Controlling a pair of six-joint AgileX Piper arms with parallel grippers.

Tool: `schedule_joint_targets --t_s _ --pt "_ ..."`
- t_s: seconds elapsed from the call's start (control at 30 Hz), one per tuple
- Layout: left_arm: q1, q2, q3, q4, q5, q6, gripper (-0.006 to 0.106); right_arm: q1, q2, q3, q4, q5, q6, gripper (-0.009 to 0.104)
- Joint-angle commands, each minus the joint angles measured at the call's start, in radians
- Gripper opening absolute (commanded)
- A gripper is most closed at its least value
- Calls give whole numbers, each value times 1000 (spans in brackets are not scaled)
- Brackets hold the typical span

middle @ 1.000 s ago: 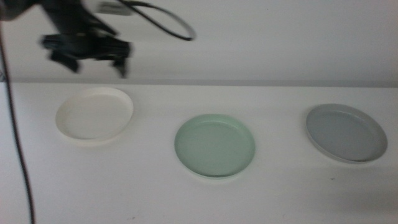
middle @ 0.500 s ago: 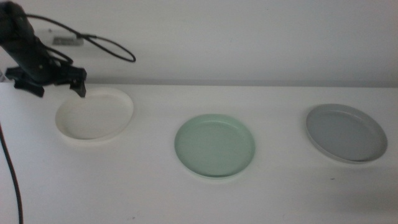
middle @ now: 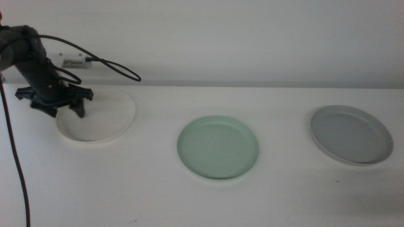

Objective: Stack the three bowls on top of each other.

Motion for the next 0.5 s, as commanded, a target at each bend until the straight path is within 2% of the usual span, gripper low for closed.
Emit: schedule_joint_targets --t_s 0.0,0.03,0.1,0.3,0.37,0.47 --pt "8 10 2 11 45 0 37 2 -39 45 -7 -7 -2 93" --pt "10 8 2 11 67 -9 21 2 -39 45 -7 -7 -2 93" --pt "23 -6 2 13 109 -42 -2 2 -39 45 -7 -7 -2 93" --pt "23 -192 4 30 249 -117 -2 2 -39 45 -7 -7 -2 93" --pt "-10 -269 8 13 310 -141 -2 2 -39 45 -7 -7 -2 93" --pt "-98 -403 62 -67 306 -147 -2 2 -39 45 -7 -7 -2 93"
